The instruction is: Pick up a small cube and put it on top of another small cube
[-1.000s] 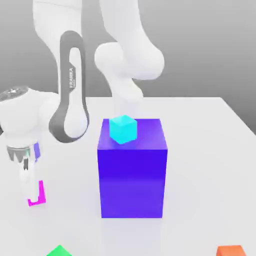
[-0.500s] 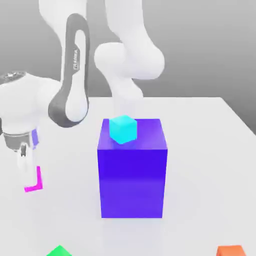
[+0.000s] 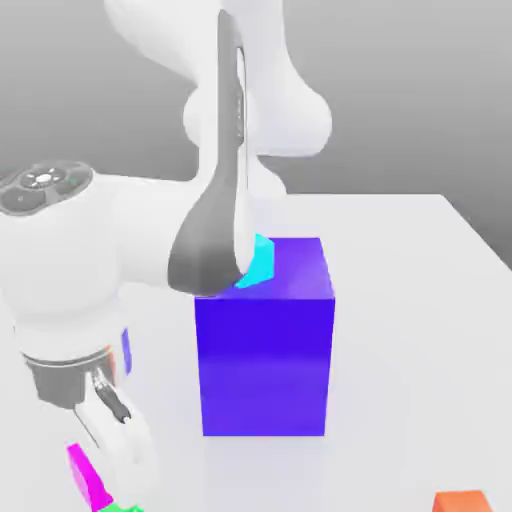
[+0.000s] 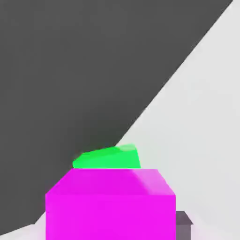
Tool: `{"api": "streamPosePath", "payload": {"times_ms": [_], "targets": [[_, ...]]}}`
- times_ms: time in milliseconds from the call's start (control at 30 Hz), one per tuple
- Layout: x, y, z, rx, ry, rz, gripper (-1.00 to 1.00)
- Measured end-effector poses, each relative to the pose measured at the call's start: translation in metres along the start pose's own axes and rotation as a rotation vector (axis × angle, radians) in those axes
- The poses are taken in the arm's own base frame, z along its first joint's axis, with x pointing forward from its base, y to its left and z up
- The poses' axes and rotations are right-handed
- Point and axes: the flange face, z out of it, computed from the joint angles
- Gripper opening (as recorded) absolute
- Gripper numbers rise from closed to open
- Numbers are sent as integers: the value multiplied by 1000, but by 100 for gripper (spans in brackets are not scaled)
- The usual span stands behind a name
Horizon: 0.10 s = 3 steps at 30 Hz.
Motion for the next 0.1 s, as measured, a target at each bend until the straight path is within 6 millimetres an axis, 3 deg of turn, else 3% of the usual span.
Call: {"api": "streamPosePath", "payload": {"times_ms": [100], "targets": [[0, 0, 0, 0, 0, 0, 100]]}}
